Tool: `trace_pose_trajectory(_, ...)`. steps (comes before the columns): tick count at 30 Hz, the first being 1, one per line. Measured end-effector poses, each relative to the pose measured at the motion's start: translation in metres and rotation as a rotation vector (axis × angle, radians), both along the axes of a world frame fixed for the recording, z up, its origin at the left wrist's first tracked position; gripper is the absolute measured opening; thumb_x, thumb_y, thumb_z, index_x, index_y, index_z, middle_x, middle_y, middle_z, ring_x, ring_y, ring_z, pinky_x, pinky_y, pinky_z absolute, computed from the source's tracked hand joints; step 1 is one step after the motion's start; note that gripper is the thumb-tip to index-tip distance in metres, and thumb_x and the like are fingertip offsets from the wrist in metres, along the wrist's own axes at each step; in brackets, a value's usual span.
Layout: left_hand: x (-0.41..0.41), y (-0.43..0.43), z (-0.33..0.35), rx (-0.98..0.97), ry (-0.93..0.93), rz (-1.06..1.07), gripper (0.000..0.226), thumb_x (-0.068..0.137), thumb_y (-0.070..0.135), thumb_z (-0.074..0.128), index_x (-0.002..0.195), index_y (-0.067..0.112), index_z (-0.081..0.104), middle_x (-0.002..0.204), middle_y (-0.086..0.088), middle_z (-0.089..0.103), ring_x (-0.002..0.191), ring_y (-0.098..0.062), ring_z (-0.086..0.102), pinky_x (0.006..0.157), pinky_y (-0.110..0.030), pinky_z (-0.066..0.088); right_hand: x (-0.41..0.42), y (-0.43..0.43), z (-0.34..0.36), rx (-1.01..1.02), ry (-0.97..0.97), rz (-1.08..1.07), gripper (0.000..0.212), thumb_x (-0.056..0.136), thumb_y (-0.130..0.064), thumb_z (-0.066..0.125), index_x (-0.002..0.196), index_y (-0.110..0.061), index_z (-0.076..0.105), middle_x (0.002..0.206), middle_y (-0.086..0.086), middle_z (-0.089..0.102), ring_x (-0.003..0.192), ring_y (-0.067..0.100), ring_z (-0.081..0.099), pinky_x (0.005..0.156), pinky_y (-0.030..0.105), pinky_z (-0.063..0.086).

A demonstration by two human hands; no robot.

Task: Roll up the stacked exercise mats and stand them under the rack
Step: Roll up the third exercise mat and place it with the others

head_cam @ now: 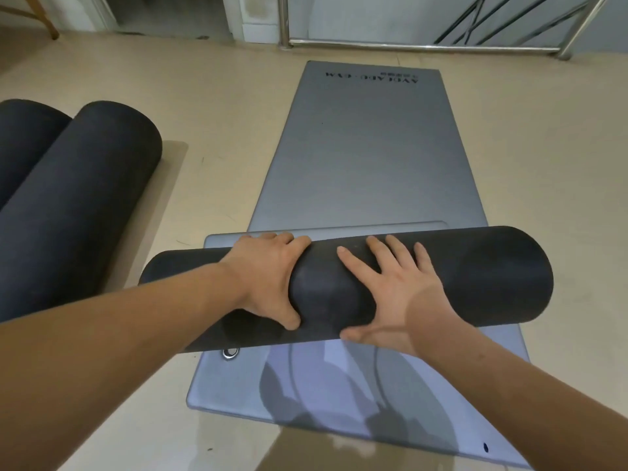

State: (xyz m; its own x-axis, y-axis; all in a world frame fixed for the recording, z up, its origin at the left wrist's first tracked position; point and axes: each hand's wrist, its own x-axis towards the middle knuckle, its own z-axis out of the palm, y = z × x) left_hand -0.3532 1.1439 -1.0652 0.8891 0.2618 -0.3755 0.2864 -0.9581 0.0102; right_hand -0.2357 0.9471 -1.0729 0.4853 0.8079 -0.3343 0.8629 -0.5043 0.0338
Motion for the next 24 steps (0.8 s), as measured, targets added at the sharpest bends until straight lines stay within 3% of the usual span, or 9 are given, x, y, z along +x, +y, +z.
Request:
trace_pose_trajectory(2, 0.006, 0.001, 0.005, -0.041, 0.026, 0.005, 0.106, 0.043, 0.077, 0.076, 0.133, 0.036, 0.037, 0.114, 0.011, 0.059, 0.096, -0.017, 0.061, 0.084, -0.04, 0.057, 0.003, -0.007, -0.004, 0.04, -0.03, -0.004, 0.116, 0.077, -0.088, 0.055, 0.157, -0.051, -0.02, 0.173, 0.006, -0.002, 0.16, 0.033, -0.006, 0.127, 0.061, -0.001)
trace_pose_trajectory(7, -0.002, -0.021, 0.001, -0.149, 0.086, 0.039, 0.084, 0.048, 0.074, 0.079, 0.115, 0.037, 0.043, 0.096, 0.013, 0.062, 0.082, -0.015, 0.062, 0.076, -0.038, 0.059, 0.007, -0.023, 0.004, 0.134, 0.044, 0.06, 0.108, 0.065, -0.09, 0.051, 0.159, -0.05, 0.017, 0.167, 0.002, 0.025, 0.157, 0.028, 0.018, 0.128, 0.056, 0.01)
trace_pose_trajectory(10, -0.006, -0.02, -0.003, -0.351, 0.146, 0.147, 0.082, 0.047, 0.071, 0.084, 0.114, 0.04, 0.049, 0.1, 0.017, 0.065, 0.088, -0.011, 0.064, 0.081, -0.038, 0.059, 0.013, -0.028, 0.008, 0.159, 0.078, 0.066, 0.108, 0.056, -0.092, 0.045, 0.155, -0.049, 0.035, 0.161, -0.001, 0.035, 0.15, 0.026, 0.031, 0.126, 0.052, 0.022)
trace_pose_trajectory(12, -0.005, -0.007, -0.005, -0.499, 0.156, 0.24, 0.084, 0.045, 0.067, 0.09, 0.118, 0.045, 0.054, 0.109, 0.02, 0.066, 0.098, -0.009, 0.065, 0.09, -0.037, 0.058, 0.014, -0.025, 0.01, 0.2, 0.035, 0.031, 0.095, 0.066, -0.088, 0.057, 0.15, -0.046, 0.045, 0.151, -0.002, 0.045, 0.142, 0.026, 0.041, 0.12, 0.048, 0.032)
trace_pose_trajectory(14, -0.004, 0.008, -0.007, -0.59, 0.14, 0.32, 0.086, 0.046, 0.061, 0.095, 0.122, 0.048, 0.058, 0.118, 0.019, 0.067, 0.104, -0.009, 0.066, 0.097, -0.039, 0.057, 0.007, -0.016, 0.013, 0.179, -0.013, -0.028, 0.079, 0.083, -0.082, 0.056, 0.152, -0.046, 0.041, 0.149, -0.002, 0.043, 0.139, 0.026, 0.041, 0.114, 0.044, 0.037)
trace_pose_trajectory(16, -0.004, 0.02, -0.008, -0.622, 0.098, 0.366, 0.097, 0.05, 0.057, 0.097, 0.137, 0.047, 0.055, 0.134, 0.015, 0.063, 0.115, -0.013, 0.064, 0.103, -0.039, 0.055, 0.002, -0.004, 0.01, 0.103, -0.022, -0.081, 0.071, 0.094, -0.077, 0.042, 0.157, -0.047, 0.027, 0.155, -0.001, 0.031, 0.143, 0.027, 0.032, 0.112, 0.044, 0.038)
trace_pose_trajectory(19, -0.006, 0.029, -0.003, -0.48, 0.02, 0.359, 0.117, 0.059, 0.065, 0.093, 0.158, 0.039, 0.035, 0.158, 0.009, 0.044, 0.138, -0.023, 0.05, 0.111, -0.041, 0.046, 0.008, 0.016, 0.011, 0.027, 0.016, -0.103, 0.069, 0.099, -0.075, 0.032, 0.161, -0.048, 0.017, 0.163, 0.0, 0.022, 0.15, 0.03, 0.023, 0.117, 0.05, 0.036)
trace_pose_trajectory(21, -0.011, 0.032, 0.008, -0.351, -0.023, 0.29, 0.111, 0.067, 0.07, 0.087, 0.159, 0.039, 0.032, 0.16, 0.007, 0.041, 0.139, -0.024, 0.048, 0.11, -0.041, 0.044, 0.016, 0.029, 0.012, 0.01, 0.035, -0.11, 0.069, 0.099, -0.074, 0.034, 0.161, -0.049, 0.018, 0.164, 0.0, 0.023, 0.151, 0.029, 0.023, 0.116, 0.05, 0.036)
trace_pose_trajectory(24, -0.026, 0.038, 0.019, -0.371, 0.068, 0.19, 0.109, 0.068, 0.073, 0.084, 0.158, 0.046, 0.028, 0.153, 0.011, 0.043, 0.136, -0.021, 0.049, 0.111, -0.04, 0.044, 0.026, 0.047, 0.01, -0.008, 0.032, -0.089, 0.066, 0.1, -0.074, 0.034, 0.16, -0.049, 0.023, 0.16, 0.001, 0.031, 0.149, 0.029, 0.029, 0.112, 0.049, 0.04)
